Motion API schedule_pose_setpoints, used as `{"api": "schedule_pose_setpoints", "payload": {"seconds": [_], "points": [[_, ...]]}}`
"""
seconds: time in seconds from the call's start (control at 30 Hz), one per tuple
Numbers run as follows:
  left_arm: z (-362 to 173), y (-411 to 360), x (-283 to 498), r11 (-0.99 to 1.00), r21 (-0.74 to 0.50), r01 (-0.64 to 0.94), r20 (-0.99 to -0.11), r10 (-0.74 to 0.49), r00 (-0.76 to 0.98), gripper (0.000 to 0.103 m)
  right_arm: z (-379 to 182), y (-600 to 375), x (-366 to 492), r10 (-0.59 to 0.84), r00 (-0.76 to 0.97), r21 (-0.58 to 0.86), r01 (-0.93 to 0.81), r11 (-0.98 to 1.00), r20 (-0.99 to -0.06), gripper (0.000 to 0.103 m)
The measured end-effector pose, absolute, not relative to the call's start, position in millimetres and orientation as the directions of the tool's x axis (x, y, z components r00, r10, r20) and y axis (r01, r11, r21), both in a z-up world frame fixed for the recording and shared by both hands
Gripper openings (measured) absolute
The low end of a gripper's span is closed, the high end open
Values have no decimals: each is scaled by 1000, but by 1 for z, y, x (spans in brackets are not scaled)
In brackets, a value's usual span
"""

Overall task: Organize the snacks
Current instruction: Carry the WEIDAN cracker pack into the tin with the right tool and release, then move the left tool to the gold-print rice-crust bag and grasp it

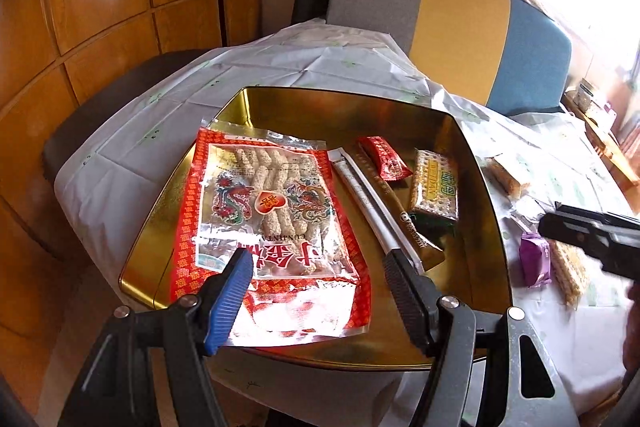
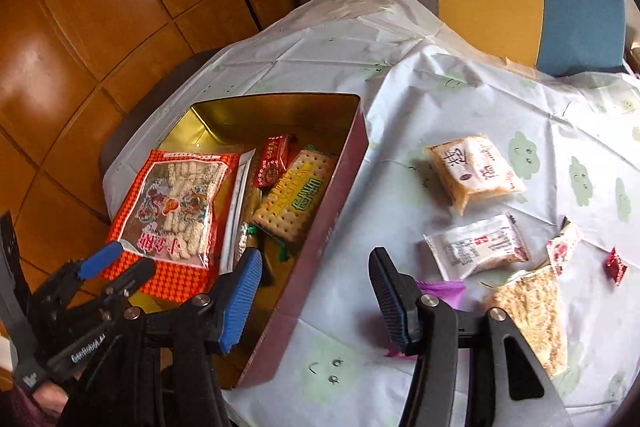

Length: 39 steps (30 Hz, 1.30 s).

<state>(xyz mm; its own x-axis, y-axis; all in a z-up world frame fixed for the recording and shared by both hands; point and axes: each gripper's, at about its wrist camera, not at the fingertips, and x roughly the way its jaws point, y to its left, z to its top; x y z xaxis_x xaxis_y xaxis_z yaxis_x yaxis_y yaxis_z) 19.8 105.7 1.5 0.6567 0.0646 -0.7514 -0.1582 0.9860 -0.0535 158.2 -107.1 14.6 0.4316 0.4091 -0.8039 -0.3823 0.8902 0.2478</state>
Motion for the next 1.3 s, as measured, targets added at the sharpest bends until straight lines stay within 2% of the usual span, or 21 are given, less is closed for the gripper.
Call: {"api": "schedule_pose_setpoints", "payload": {"seconds": [0.13,0.27,0.43,0.57,0.77,0.9,1.1,1.2,1.3], "points": [[5,97,20,990,-39,-134,-747,60,662,69,21,-129,128,352,480,128,-438,890,-804,60],[11,82,19,995,-20,-96,-740,50,670,69,18,-169,113,244,508,26,-397,917,-826,60],[17,60,20,999,4,-44,-734,33,678,69,20,-236,108,104,548,-48,-257,965,-830,60],[23,40,22,1000,22,5,-730,13,683,69,19,-290,114,-61,570,-117,-63,991,-819,60],[29,8,28,996,45,81,-735,-22,678,69,17,-345,123,-128,574,-44,158,987,-809,61],[28,-12,32,991,45,127,-745,-51,665,69,16,-352,124,-52,565,38,145,989,-823,61],[25,-37,41,983,38,178,-764,-86,639,69,2,-352,126,-104,504,-12,182,983,-857,61],[23,-47,47,980,11,200,-781,-116,613,68,1,-359,125,-99,498,11,214,977,-862,61],[21,-59,51,973,-6,232,-791,-147,594,64,1,-363,124,-102,493,20,235,972,-864,61]]}}
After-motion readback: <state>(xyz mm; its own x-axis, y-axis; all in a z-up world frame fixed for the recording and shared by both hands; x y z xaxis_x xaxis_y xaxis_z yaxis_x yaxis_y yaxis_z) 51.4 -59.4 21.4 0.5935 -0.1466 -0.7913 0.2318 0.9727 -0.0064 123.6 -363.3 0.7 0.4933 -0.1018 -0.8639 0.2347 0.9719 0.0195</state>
